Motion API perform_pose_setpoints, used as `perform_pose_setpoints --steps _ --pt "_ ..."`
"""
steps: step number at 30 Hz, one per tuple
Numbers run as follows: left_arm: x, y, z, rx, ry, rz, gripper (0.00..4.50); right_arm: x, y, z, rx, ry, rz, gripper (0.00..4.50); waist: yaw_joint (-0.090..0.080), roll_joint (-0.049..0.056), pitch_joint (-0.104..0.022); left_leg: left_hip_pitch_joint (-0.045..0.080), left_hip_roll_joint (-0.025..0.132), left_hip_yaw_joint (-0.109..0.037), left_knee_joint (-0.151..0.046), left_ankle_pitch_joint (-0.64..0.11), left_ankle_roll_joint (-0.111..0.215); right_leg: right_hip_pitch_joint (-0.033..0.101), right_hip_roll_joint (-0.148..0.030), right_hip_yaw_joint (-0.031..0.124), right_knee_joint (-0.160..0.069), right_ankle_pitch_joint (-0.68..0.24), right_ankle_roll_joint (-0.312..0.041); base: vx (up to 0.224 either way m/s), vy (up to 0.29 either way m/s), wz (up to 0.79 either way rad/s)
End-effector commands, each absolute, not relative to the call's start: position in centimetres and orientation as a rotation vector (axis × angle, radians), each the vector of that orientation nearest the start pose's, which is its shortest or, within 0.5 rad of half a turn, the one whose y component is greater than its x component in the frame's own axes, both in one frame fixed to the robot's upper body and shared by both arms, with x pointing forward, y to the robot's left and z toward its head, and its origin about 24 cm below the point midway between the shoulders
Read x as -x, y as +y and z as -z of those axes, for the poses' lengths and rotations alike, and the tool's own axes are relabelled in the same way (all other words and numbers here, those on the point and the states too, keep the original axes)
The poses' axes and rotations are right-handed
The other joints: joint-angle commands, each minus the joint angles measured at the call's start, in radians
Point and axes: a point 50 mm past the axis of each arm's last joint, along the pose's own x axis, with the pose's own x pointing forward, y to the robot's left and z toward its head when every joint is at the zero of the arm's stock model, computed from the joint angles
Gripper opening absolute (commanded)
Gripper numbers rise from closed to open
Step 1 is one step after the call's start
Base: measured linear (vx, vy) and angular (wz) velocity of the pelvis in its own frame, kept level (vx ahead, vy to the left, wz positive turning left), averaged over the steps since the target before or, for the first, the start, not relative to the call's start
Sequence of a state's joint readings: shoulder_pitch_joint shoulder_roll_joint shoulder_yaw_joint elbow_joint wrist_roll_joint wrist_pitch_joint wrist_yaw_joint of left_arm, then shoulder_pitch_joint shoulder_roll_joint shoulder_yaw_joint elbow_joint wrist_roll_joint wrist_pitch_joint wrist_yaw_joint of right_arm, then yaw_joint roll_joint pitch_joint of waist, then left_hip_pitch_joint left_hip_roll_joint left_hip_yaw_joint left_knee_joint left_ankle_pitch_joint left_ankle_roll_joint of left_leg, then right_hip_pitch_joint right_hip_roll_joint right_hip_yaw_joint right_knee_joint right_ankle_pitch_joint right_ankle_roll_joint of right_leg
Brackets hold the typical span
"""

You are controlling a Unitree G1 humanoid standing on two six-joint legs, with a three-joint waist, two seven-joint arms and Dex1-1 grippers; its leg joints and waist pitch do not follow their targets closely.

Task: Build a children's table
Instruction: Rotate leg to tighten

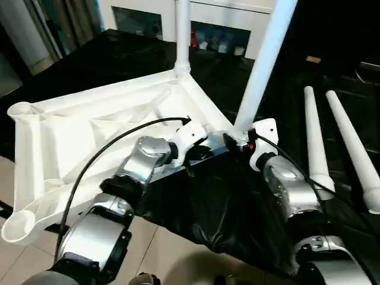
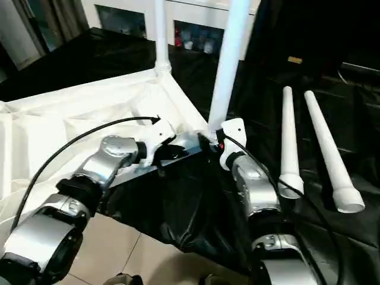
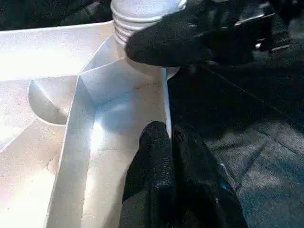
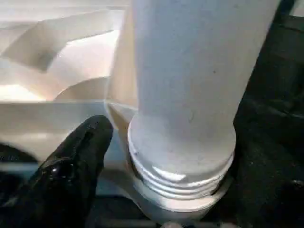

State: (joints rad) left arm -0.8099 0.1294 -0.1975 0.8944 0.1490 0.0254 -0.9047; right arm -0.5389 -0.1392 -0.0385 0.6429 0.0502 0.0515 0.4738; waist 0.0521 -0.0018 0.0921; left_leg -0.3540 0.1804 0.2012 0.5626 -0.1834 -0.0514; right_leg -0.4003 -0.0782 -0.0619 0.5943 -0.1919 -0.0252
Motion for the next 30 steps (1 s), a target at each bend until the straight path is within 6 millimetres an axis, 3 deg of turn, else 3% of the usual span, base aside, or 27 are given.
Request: perform_pose_setpoints --steps 1,5,6,9,17,18,22,30 --pt "-34.2 6.2 -5.7 -0.379 0.302 1.245 0.0 -33.2 -10.7 -4.3 0.065 0.183 -0.758 4.04 0.002 -0.018 -0.058 -0.003 0.05 -0.024 -0.057 -0.139 0.111 0.05 -0.079 0.052 -0.073 -0.172 -0.228 0.0 0.0 0.0" --pt "-33.8 7.2 -5.7 -0.427 0.304 1.329 0.0 -32.6 -11.7 -4.8 0.097 0.171 -0.886 4.04 0.005 -0.016 -0.058 -0.004 0.051 -0.024 -0.055 -0.134 0.133 0.053 -0.079 0.05 -0.072 -0.158 -0.238 0.0 0.0 0.0" --pt "-33.5 7.9 -5.8 -0.448 0.305 1.384 0.0 -32.0 -12.5 -5.1 0.138 0.188 -0.995 4.04 0.007 -0.012 -0.059 -0.003 0.055 -0.023 -0.054 -0.122 0.141 0.051 -0.077 0.05 -0.067 -0.125 -0.249 0.0 0.0 0.0" --pt "-33.4 8.6 -6.0 -0.452 0.301 1.422 0.0 -31.3 -13.2 -5.2 0.183 0.217 -1.095 4.04 0.014 -0.012 -0.061 -0.004 0.059 -0.019 -0.048 -0.099 0.156 0.052 -0.073 0.047 -0.056 -0.057 -0.268 0.0 0.0 0.0" --pt "-32.8 9.9 -6.6 -0.465 0.301 1.537 0.0 -30.4 -15.2 -6.1 0.269 0.28 -1.265 4.04 0.018 -0.01 -0.062 -0.006 0.061 -0.018 -0.044 -0.095 0.166 0.05 -0.076 0.045 -0.049 -0.019 -0.291 0.0 0.0 0.0" --pt "-32.6 10.2 -6.7 -0.466 0.301 1.566 0.0 -30.2 -15.5 -6.3 0.274 0.292 -1.299 3.8 0.018 -0.011 -0.063 -0.007 0.062 -0.019 -0.044 -0.089 0.163 0.051 -0.076 0.045 -0.048 -0.018 -0.293 0.0 0.0 0.0" --pt "-32.3 10.3 -6.7 -0.471 0.305 1.607 0.0 -29.9 -15.6 -6.5 0.275 0.301 -1.337 3.58 0.018 -0.015 -0.063 -0.007 0.061 -0.019 -0.043 -0.077 0.168 0.05 -0.075 0.044 -0.047 -0.003 -0.298 0.0 0.0 0.0" --pt "-32.0 10.8 -6.7 -0.48 0.32 1.652 0.0 -29.2 -15.8 -6.7 0.246 0.334 -1.398 2.82 0.026 -0.011 -0.063 -0.004 0.064 -0.018 -0.043 -0.075 0.164 0.049 -0.076 0.045 -0.045 -0.009 -0.297 0.0 0.0 0.0"
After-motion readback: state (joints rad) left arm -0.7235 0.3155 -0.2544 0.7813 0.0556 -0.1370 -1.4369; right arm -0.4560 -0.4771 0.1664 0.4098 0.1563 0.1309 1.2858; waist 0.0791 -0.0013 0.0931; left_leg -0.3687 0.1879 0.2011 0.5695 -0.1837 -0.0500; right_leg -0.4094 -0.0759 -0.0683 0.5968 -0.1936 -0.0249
